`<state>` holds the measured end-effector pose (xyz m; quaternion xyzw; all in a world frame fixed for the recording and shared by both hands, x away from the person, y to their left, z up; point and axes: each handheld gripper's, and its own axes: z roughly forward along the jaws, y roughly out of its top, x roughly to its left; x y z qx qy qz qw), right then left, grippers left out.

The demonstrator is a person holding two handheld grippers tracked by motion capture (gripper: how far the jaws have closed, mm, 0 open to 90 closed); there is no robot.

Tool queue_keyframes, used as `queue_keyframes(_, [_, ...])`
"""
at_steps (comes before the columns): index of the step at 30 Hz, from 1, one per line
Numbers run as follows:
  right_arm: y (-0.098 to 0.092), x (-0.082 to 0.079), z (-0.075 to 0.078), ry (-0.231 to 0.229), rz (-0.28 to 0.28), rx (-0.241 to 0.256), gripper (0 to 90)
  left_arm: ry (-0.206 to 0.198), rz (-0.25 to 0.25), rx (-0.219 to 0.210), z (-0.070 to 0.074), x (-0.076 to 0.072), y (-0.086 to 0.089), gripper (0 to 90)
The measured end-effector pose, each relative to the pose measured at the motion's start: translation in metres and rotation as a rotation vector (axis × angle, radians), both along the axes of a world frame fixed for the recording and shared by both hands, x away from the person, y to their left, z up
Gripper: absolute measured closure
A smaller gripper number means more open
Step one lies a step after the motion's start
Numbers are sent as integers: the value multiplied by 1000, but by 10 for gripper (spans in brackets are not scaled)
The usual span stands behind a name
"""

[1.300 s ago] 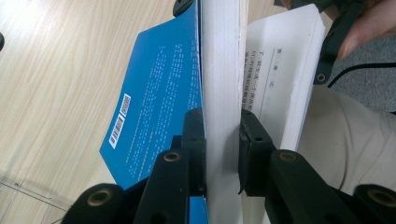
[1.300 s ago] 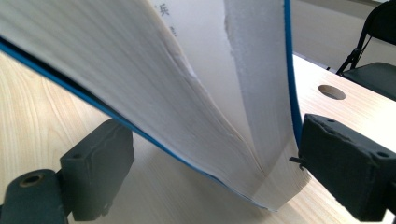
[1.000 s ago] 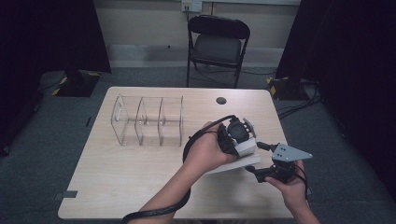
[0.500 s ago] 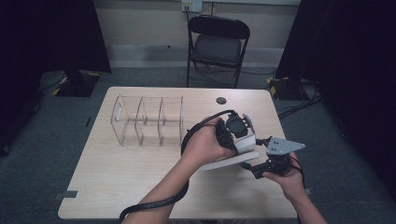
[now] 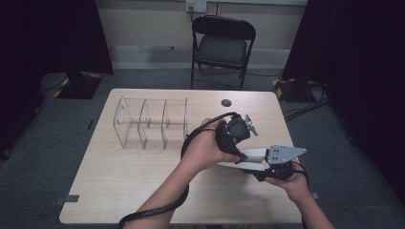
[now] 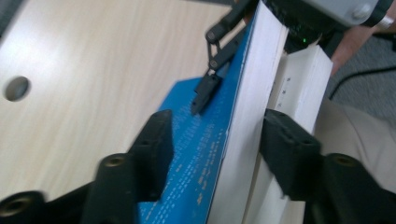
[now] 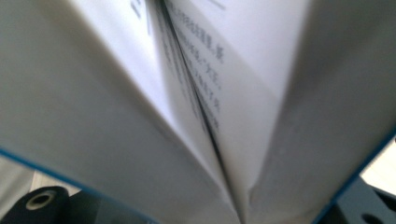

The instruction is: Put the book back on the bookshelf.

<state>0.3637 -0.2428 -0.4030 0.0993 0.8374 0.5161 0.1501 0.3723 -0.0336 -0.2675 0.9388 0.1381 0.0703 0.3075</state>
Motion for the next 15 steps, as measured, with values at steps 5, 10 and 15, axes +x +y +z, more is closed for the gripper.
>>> queue_keyframes(5, [-2, 3, 1, 36, -14, 24, 523, 24, 50, -63, 13, 1, 12, 319])
queue_keyframes(10, [-3, 7, 2, 78, -40, 45, 524, 8, 57, -94, 20, 1, 19, 265])
queue_keyframes(15, [-3, 8, 5, 100, -42, 44, 529, 25, 50, -101, 17, 4, 24, 229])
